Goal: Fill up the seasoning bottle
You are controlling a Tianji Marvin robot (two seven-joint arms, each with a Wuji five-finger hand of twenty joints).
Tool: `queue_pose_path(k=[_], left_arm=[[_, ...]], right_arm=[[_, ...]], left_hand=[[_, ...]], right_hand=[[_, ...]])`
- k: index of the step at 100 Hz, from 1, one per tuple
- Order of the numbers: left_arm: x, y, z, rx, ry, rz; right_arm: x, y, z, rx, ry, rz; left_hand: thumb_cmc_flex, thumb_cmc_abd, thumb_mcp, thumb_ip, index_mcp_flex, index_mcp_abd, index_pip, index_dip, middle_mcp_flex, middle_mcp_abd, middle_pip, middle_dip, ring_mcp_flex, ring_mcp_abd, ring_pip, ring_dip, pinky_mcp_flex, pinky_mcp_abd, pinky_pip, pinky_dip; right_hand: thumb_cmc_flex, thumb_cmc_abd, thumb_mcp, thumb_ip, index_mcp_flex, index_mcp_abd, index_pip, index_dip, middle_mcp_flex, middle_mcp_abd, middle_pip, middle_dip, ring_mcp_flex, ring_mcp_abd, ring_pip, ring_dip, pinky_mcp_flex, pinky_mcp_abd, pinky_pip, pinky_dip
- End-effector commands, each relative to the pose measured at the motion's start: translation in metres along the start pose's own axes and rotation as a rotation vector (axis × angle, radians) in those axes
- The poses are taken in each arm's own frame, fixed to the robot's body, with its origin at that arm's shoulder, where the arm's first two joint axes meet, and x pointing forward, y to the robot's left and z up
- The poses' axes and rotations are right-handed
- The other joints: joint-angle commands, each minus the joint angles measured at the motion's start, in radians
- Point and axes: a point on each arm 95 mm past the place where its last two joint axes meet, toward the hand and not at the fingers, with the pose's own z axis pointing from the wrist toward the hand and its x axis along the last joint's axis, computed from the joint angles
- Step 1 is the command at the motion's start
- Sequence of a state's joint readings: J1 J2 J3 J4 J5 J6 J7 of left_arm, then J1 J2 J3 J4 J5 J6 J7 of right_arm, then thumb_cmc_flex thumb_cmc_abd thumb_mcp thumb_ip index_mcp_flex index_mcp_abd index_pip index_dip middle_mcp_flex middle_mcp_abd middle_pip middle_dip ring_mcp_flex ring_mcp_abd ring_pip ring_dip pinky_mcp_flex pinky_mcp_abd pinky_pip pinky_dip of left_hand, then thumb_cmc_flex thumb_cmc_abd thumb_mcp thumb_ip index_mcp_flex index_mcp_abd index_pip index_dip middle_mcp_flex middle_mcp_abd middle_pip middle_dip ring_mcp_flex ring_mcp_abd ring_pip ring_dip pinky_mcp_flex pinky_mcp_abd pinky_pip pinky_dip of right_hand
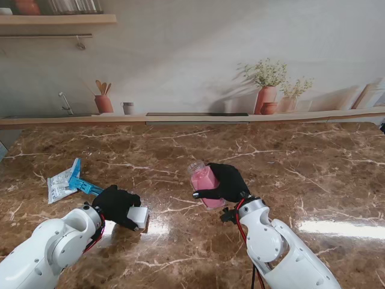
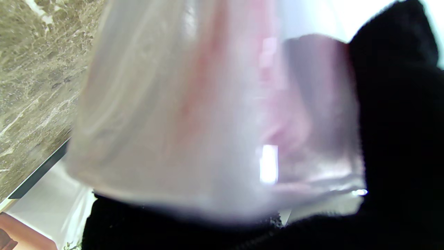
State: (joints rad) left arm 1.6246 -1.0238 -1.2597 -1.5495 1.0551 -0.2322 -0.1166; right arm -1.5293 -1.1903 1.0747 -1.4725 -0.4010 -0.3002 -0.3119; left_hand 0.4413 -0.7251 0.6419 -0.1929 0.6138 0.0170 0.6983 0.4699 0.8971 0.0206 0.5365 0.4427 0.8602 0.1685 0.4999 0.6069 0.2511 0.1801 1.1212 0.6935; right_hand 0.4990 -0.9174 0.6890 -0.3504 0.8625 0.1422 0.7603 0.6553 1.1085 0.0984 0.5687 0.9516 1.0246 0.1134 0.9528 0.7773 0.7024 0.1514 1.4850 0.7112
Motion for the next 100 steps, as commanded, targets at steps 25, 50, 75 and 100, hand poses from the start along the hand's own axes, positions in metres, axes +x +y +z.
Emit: queue_pose_path(k=[25, 50, 75, 100], left_arm=[[0.001, 0.010, -0.010, -0.042, 0.009, -0.009], [0.008, -0.004, -0.016, 0.050, -0.003, -0.106], [0.020, -0.025, -0.016, 0.162, -0.045, -0.235], [0.032, -0.047, -0.009, 0.259, -0.050, -0.315]], right_arm=[[0.001, -0.002, 0.000, 0.005, 0.001, 0.010], [-0.001, -0.003, 0.000, -0.021, -0.010, 0.064], [-0.008, -0.005, 0.002, -0.040, -0.023, 0.190], [-0.016, -0.006, 0.009, -0.023, -0.017, 0.224]], left_hand=[[-0.017, 0.084, -0.163, 0.058, -0.097, -0.004, -0.095, 0.007, -0.192, -0.009, -0.150, -0.045, -0.242, -0.047, -0.175, -0.060, -0.166, -0.054, -0.217, 0.001], [0.136, 0.281, -0.621, 0.138, -0.143, -0.015, -0.322, -0.210, -0.363, -0.009, -0.224, -0.111, -0.389, -0.077, -0.269, -0.117, -0.246, -0.057, -0.358, -0.035], [0.152, 0.308, -0.630, 0.150, -0.104, -0.011, -0.335, -0.207, -0.356, 0.001, -0.240, -0.115, -0.390, -0.074, -0.287, -0.126, -0.266, -0.040, -0.387, -0.045], [0.163, 0.318, -0.630, 0.157, -0.094, -0.001, -0.347, -0.204, -0.362, 0.008, -0.254, -0.120, -0.400, -0.074, -0.299, -0.134, -0.270, -0.040, -0.397, -0.041]], right_hand=[[0.253, 0.258, 0.465, 0.087, 0.131, -0.446, 0.149, 0.050, 0.056, -0.184, 0.087, 0.019, 0.084, -0.111, 0.090, 0.023, -0.005, -0.022, 0.010, 0.011], [0.264, 0.251, 0.469, 0.085, 0.129, -0.444, 0.143, 0.044, 0.046, -0.192, 0.070, 0.004, 0.059, -0.111, 0.052, 0.009, -0.037, -0.014, -0.033, -0.003], [0.275, 0.114, 0.534, 0.090, 0.098, -0.461, 0.124, 0.054, -0.003, -0.222, 0.010, -0.019, -0.043, -0.099, -0.108, -0.001, -0.153, -0.024, -0.194, -0.025], [0.262, 0.011, 0.587, 0.086, -0.003, -0.449, 0.034, 0.118, -0.103, -0.235, -0.059, -0.014, -0.159, -0.129, -0.311, -0.004, -0.307, -0.030, -0.419, -0.032]])
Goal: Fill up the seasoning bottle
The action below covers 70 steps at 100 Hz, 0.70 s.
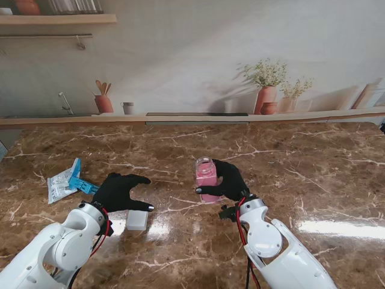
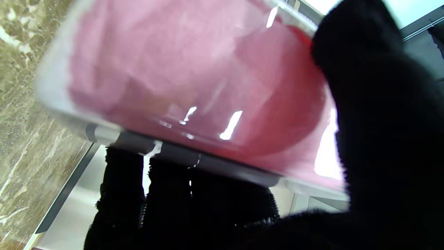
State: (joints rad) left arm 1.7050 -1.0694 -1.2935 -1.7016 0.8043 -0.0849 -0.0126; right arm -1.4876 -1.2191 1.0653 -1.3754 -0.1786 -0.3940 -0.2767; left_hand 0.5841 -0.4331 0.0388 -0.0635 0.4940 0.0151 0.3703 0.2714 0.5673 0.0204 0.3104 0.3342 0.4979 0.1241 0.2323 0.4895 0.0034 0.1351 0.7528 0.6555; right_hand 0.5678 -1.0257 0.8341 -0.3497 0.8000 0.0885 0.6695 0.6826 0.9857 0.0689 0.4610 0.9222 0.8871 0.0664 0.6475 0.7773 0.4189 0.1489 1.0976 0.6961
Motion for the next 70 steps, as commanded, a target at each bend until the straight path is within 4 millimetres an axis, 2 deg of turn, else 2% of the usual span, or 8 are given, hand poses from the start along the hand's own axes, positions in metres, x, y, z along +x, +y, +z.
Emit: queue_pose_path(k=[1, 9, 26, 29, 43, 70], left_arm=[[0.010, -0.008, 0.004, 0.029, 0.018, -0.017], [0.015, -0.013, 0.008, 0.052, 0.023, -0.034], [0.024, -0.020, 0.014, 0.081, 0.035, -0.067], [0.025, -0.021, 0.015, 0.082, 0.037, -0.072], [0.028, -0.024, 0.020, 0.078, 0.046, -0.080], [0.028, -0.027, 0.027, 0.072, 0.050, -0.079]], right_arm=[[0.000, -0.002, 0.003, 0.012, 0.002, 0.000], [-0.003, -0.002, 0.007, 0.024, -0.001, 0.002], [-0.014, -0.004, 0.015, 0.039, -0.028, 0.018], [-0.017, -0.005, 0.017, 0.040, -0.036, 0.026], [-0.031, -0.008, 0.022, 0.043, -0.077, 0.061], [-0.057, -0.021, 0.023, 0.027, -0.156, 0.111]], left_hand=[[0.020, 0.027, -0.027, 0.027, 0.026, 0.001, -0.019, -0.005, -0.033, 0.009, -0.028, -0.012, -0.038, -0.030, -0.032, -0.017, -0.023, 0.006, -0.028, -0.003], [0.025, 0.027, -0.026, 0.029, 0.032, 0.004, -0.018, -0.002, -0.033, 0.007, -0.030, -0.013, -0.040, -0.030, -0.033, -0.018, -0.025, 0.007, -0.031, -0.001], [0.026, 0.032, -0.027, 0.031, 0.032, 0.007, -0.022, 0.004, -0.047, 0.011, -0.042, -0.019, -0.056, -0.036, -0.045, -0.026, -0.029, 0.000, -0.038, 0.001], [0.026, 0.032, -0.027, 0.031, 0.032, 0.008, -0.024, 0.004, -0.050, 0.013, -0.046, -0.022, -0.059, -0.038, -0.049, -0.029, -0.029, -0.004, -0.041, 0.001], [0.024, 0.040, -0.030, 0.034, 0.030, 0.013, -0.040, 0.005, -0.072, 0.009, -0.068, -0.055, -0.081, -0.054, -0.082, -0.073, -0.029, -0.021, -0.087, -0.026], [0.023, 0.048, -0.030, 0.036, 0.037, 0.011, -0.048, 0.001, -0.075, 0.001, -0.075, -0.079, -0.089, -0.068, -0.087, -0.093, -0.038, -0.017, -0.103, -0.047]], right_hand=[[0.194, 0.119, 0.443, 0.085, 0.057, -0.394, 0.123, 0.091, 0.017, -0.207, 0.047, 0.015, -0.022, -0.083, -0.006, -0.004, -0.025, -0.027, -0.034, -0.017], [0.198, 0.118, 0.453, 0.087, 0.039, -0.379, 0.077, 0.130, -0.013, -0.207, 0.035, 0.008, -0.026, -0.087, -0.027, 0.005, -0.027, -0.024, -0.078, 0.005], [0.186, 0.126, 0.494, 0.111, -0.011, -0.350, 0.041, 0.144, -0.084, -0.202, 0.010, -0.046, -0.040, -0.095, -0.053, -0.014, -0.025, -0.027, -0.087, 0.011], [0.185, 0.125, 0.502, 0.113, -0.014, -0.345, 0.024, 0.166, -0.102, -0.202, 0.032, -0.078, -0.042, -0.096, -0.059, -0.019, -0.024, -0.028, -0.097, 0.013], [0.168, 0.138, 0.515, 0.142, -0.077, -0.317, -0.023, 0.174, -0.174, -0.198, 0.041, -0.166, -0.075, -0.103, -0.076, -0.042, -0.033, -0.035, -0.133, 0.009], [0.156, 0.146, 0.497, 0.153, -0.080, -0.318, -0.021, 0.177, -0.192, -0.197, 0.051, -0.200, -0.086, -0.109, -0.075, -0.053, -0.029, -0.040, -0.140, 0.010]])
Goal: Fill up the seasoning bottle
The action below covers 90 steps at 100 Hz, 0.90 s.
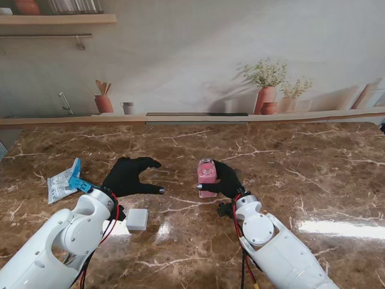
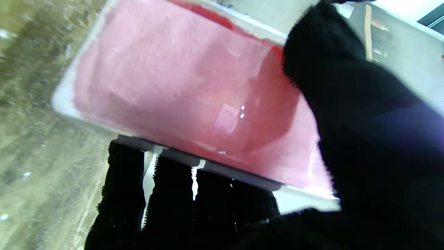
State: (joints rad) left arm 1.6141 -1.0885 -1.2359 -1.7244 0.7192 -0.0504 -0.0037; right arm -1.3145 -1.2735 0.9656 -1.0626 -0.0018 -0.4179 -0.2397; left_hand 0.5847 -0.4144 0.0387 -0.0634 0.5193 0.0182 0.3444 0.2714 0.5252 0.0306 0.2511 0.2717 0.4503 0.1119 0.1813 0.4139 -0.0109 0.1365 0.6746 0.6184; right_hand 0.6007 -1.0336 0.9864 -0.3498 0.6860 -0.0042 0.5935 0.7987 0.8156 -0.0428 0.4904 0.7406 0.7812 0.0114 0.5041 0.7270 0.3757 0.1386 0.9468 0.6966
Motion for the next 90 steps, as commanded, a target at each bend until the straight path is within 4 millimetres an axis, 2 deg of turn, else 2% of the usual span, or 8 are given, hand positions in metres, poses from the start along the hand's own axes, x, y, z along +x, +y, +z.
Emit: queue_pose_path(k=[1, 16, 30, 32, 34, 64, 80, 90], left_arm=[[0.000, 0.001, 0.002, -0.004, -0.003, -0.003], [0.000, 0.001, 0.003, -0.009, -0.002, -0.004], [-0.001, 0.001, 0.003, -0.011, -0.007, 0.000], [-0.002, 0.001, 0.003, -0.012, -0.008, 0.000], [-0.002, 0.001, 0.003, -0.013, -0.009, 0.000], [-0.003, 0.003, 0.002, -0.021, -0.012, 0.010], [-0.004, 0.002, 0.002, -0.021, -0.010, 0.018], [-0.004, 0.002, 0.002, -0.020, -0.008, 0.017]], right_arm=[[-0.003, -0.010, 0.001, 0.000, -0.010, 0.017], [-0.010, -0.014, 0.005, -0.022, -0.028, 0.037], [-0.012, -0.016, 0.008, -0.037, -0.027, 0.047], [-0.012, -0.017, 0.008, -0.039, -0.026, 0.047], [-0.012, -0.018, 0.008, -0.042, -0.026, 0.046], [-0.019, -0.023, 0.010, -0.049, -0.036, 0.036], [-0.021, -0.022, 0.007, -0.023, -0.035, 0.018], [-0.023, -0.021, 0.006, -0.009, -0.036, 0.010]], left_hand=[[0.022, 0.030, -0.030, 0.036, 0.012, 0.008, -0.022, 0.001, -0.032, -0.008, -0.015, -0.016, -0.041, -0.055, -0.036, -0.018, -0.024, -0.019, -0.025, -0.010], [0.023, 0.032, -0.028, 0.037, 0.013, 0.008, -0.021, 0.003, -0.030, -0.011, -0.014, -0.021, -0.040, -0.060, -0.034, -0.021, -0.025, -0.020, -0.021, -0.011], [0.025, 0.030, -0.027, 0.038, 0.017, 0.010, -0.019, 0.004, -0.028, -0.012, -0.012, -0.022, -0.038, -0.059, -0.033, -0.024, -0.027, -0.020, -0.019, -0.011], [0.026, 0.029, -0.026, 0.038, 0.017, 0.011, -0.018, 0.005, -0.027, -0.012, -0.012, -0.022, -0.038, -0.059, -0.033, -0.024, -0.028, -0.020, -0.019, -0.011], [0.026, 0.029, -0.026, 0.038, 0.019, 0.013, -0.017, 0.005, -0.026, -0.011, -0.012, -0.023, -0.037, -0.058, -0.033, -0.024, -0.029, -0.021, -0.019, -0.011], [0.029, 0.023, -0.023, 0.037, 0.018, 0.016, -0.009, 0.012, -0.022, -0.012, -0.010, -0.023, -0.037, -0.061, -0.031, -0.026, -0.031, -0.020, -0.018, -0.010], [0.028, 0.019, -0.023, 0.036, 0.018, 0.016, -0.007, 0.014, -0.022, -0.013, -0.009, -0.022, -0.036, -0.060, -0.031, -0.026, -0.031, -0.022, -0.017, -0.008], [0.029, 0.020, -0.021, 0.036, 0.017, 0.017, -0.007, 0.015, -0.022, -0.012, -0.008, -0.022, -0.036, -0.059, -0.030, -0.026, -0.031, -0.022, -0.016, -0.007]], right_hand=[[0.123, 0.152, 0.344, 0.154, 0.030, -0.225, 0.054, 0.061, -0.023, -0.086, 0.022, -0.021, 0.020, -0.054, 0.069, -0.003, 0.015, -0.031, 0.011, 0.010], [0.133, 0.143, 0.340, 0.158, 0.011, -0.236, 0.067, 0.074, -0.039, -0.089, 0.028, -0.040, 0.011, -0.059, 0.067, -0.010, 0.021, -0.040, 0.007, 0.009], [0.119, 0.138, 0.340, 0.195, -0.014, -0.245, 0.076, 0.087, -0.062, -0.090, 0.038, -0.057, -0.007, -0.069, 0.062, -0.036, 0.015, -0.046, -0.002, 0.007], [0.112, 0.140, 0.337, 0.217, -0.021, -0.246, 0.078, 0.092, -0.066, -0.091, 0.042, -0.060, -0.009, -0.072, 0.063, -0.054, 0.015, -0.046, -0.003, 0.007], [0.107, 0.142, 0.333, 0.222, -0.026, -0.249, 0.078, 0.093, -0.067, -0.091, 0.044, -0.062, -0.010, -0.074, 0.064, -0.061, 0.014, -0.046, -0.004, 0.007], [0.084, 0.117, 0.285, 0.218, -0.133, -0.263, 0.046, 0.092, -0.152, -0.096, 0.032, -0.073, -0.090, -0.071, 0.038, -0.099, -0.031, -0.050, -0.035, 0.001], [0.055, 0.088, 0.281, 0.209, -0.197, -0.223, -0.064, 0.023, -0.222, -0.087, 0.005, -0.112, -0.149, -0.068, 0.012, -0.132, -0.071, -0.042, -0.073, 0.013], [0.027, 0.063, 0.274, 0.205, -0.251, -0.151, -0.170, -0.055, -0.281, -0.075, -0.040, -0.163, -0.188, -0.065, -0.030, -0.164, -0.094, -0.044, -0.109, 0.019]])
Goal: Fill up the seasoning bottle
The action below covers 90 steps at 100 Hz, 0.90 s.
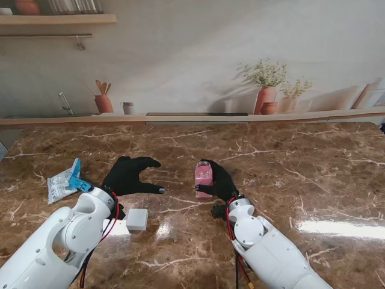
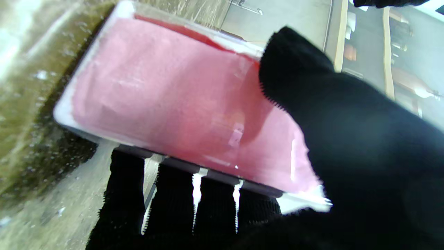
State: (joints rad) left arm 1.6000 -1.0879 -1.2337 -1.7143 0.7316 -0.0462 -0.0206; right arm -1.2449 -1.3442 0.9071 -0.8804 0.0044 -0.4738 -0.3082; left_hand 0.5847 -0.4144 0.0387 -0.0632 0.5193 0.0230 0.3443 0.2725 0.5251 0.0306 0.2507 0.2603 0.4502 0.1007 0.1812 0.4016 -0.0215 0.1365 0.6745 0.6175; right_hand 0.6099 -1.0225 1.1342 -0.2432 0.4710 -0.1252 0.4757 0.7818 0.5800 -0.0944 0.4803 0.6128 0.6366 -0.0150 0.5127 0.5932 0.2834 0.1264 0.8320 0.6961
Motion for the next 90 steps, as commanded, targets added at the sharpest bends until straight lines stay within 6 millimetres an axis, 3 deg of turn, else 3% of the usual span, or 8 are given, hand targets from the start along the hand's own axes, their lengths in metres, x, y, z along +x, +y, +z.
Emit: queue_pose_path(k=[1, 20, 34, 57, 90], left_arm=[[-0.001, 0.003, -0.001, -0.006, -0.002, 0.000], [-0.002, 0.004, -0.002, -0.006, -0.002, -0.001], [-0.002, 0.003, -0.002, -0.003, -0.002, -0.001], [-0.003, 0.002, -0.004, 0.011, -0.004, -0.005], [-0.014, -0.012, -0.023, 0.072, -0.046, 0.016]], right_arm=[[-0.002, -0.001, -0.003, 0.020, -0.002, 0.002], [-0.003, 0.000, -0.005, 0.039, -0.003, 0.001], [0.001, 0.002, -0.007, 0.052, 0.009, -0.003], [0.013, 0.012, -0.012, 0.037, 0.046, -0.032], [0.032, 0.033, -0.027, -0.026, 0.111, -0.112]], left_hand=[[0.029, 0.019, -0.021, 0.035, 0.017, 0.012, -0.007, 0.014, -0.023, -0.012, -0.008, -0.010, -0.036, -0.047, -0.030, -0.013, -0.021, -0.022, -0.016, -0.006], [0.028, 0.019, -0.020, 0.035, 0.017, 0.011, -0.007, 0.015, -0.022, -0.012, -0.009, -0.010, -0.037, -0.047, -0.030, -0.013, -0.021, -0.023, -0.015, -0.005], [0.025, 0.022, -0.019, 0.035, 0.015, 0.010, -0.007, 0.015, -0.023, -0.015, -0.010, -0.011, -0.038, -0.047, -0.031, -0.014, -0.023, -0.021, -0.017, -0.005], [0.024, 0.024, -0.018, 0.035, 0.014, 0.011, -0.009, 0.014, -0.024, -0.013, -0.012, -0.011, -0.039, -0.048, -0.032, -0.015, -0.025, -0.022, -0.021, -0.005], [0.023, 0.033, -0.014, 0.037, 0.008, 0.010, -0.018, 0.012, -0.035, -0.011, -0.016, -0.013, -0.050, -0.042, -0.034, -0.015, -0.026, -0.027, -0.031, -0.007]], right_hand=[[0.014, 0.049, 0.127, 0.098, -0.042, -0.016, -0.072, -0.051, -0.056, -0.021, -0.040, -0.044, -0.051, -0.038, -0.052, -0.039, -0.009, -0.032, -0.004, 0.017], [-0.068, 0.005, 0.099, 0.082, -0.100, 0.089, -0.207, -0.133, -0.164, 0.011, -0.107, -0.111, -0.143, -0.026, -0.133, -0.095, -0.073, -0.033, -0.092, 0.015], [-0.184, -0.024, 0.070, 0.056, -0.166, 0.156, -0.323, -0.199, -0.253, 0.038, -0.171, -0.163, -0.234, -0.017, -0.203, -0.141, -0.142, -0.050, -0.177, 0.010], [-0.318, -0.002, 0.061, 0.031, -0.210, 0.171, -0.388, -0.236, -0.340, 0.064, -0.262, -0.239, -0.375, -0.021, -0.316, -0.223, -0.234, -0.099, -0.300, -0.010], [-0.326, 0.069, 0.023, 0.040, -0.230, 0.174, -0.396, -0.237, -0.383, 0.076, -0.283, -0.260, -0.442, -0.029, -0.339, -0.245, -0.279, -0.122, -0.336, -0.008]])
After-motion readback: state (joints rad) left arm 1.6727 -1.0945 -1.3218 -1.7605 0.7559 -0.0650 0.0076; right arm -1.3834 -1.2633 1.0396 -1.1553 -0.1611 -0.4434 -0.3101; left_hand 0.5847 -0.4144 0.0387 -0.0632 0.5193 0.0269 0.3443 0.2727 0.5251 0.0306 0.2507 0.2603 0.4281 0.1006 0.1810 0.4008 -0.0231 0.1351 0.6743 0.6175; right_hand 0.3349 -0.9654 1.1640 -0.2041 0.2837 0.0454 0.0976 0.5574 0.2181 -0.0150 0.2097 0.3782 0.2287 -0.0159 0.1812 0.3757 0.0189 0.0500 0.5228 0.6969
